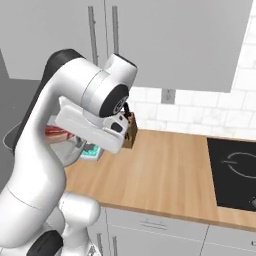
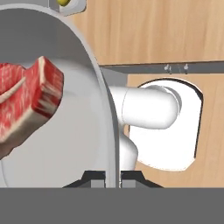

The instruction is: Take the meat container that has the steak and place it on the second highest rack of the freezer. Then take the vegetable container that has the lime and cucumber and place it on the highest rack of the freezer.

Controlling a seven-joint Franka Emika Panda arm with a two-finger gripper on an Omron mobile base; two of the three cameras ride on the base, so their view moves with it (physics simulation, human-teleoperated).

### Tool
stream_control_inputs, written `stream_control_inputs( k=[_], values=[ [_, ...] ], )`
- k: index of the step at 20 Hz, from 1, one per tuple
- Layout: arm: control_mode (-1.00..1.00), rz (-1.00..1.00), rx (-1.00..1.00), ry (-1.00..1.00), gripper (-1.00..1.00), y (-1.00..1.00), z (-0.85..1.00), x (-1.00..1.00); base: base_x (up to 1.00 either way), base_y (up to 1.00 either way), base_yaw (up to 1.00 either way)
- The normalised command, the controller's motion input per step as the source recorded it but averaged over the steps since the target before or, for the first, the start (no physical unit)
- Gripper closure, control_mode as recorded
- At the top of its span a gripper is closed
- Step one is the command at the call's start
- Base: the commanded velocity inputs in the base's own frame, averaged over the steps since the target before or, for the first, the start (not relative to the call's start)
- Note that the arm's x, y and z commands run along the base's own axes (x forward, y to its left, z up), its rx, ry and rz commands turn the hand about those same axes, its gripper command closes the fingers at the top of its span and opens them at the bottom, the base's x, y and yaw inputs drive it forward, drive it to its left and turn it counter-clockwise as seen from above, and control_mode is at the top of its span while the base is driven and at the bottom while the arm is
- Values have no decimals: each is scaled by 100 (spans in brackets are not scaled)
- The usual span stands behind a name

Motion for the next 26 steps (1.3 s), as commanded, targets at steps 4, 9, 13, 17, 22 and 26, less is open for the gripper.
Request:
stream_control_inputs(
  k=[4, 9, 13, 17, 22, 26],
  values=[
    [100, 0, 0, 0, 100, 0, 0, 0, -81, 0, 2],
    [100, 0, 0, 0, 100, 0, 0, 0, -19, 24, 0],
    [100, 0, 0, 0, 100, 0, 0, 0, -15, 94, 3],
    [100, 0, 0, 0, 100, 0, 0, 0, -52, 100, 13],
    [100, 0, 0, 0, 100, 0, 0, 0, -66, 93, 17],
    [100, 0, 0, 0, 100, 0, 0, 0, -30, 94, 6]
  ],
)
